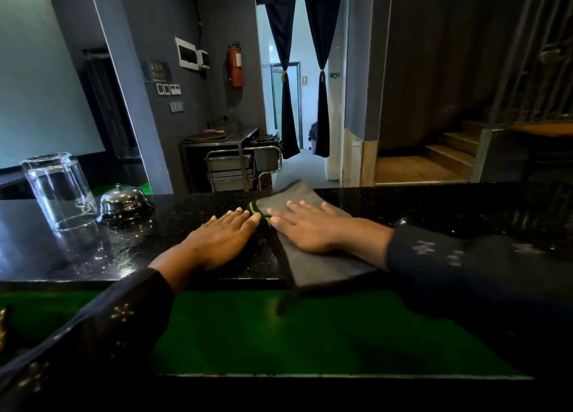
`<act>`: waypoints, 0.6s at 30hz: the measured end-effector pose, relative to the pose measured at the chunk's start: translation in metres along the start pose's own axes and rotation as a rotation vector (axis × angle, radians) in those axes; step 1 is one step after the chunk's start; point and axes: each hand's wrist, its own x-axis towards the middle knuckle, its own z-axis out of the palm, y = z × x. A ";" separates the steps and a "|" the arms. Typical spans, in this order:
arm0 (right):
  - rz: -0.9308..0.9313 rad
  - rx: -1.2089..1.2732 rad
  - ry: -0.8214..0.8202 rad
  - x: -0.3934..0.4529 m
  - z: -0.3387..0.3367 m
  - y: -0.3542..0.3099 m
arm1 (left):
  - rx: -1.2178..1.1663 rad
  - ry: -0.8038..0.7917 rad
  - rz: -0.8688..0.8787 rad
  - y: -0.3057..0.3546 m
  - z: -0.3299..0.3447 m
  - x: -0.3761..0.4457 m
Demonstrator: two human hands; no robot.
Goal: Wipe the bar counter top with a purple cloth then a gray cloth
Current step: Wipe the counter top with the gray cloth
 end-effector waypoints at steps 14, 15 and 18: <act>0.288 0.022 0.049 -0.003 -0.016 0.019 | -0.095 0.014 -0.040 0.007 -0.004 -0.004; 0.254 0.030 0.039 -0.017 -0.014 0.013 | -0.092 0.015 -0.047 0.007 -0.005 -0.004; 0.145 0.019 0.040 -0.068 0.000 0.004 | -0.083 0.022 -0.049 0.007 -0.003 -0.004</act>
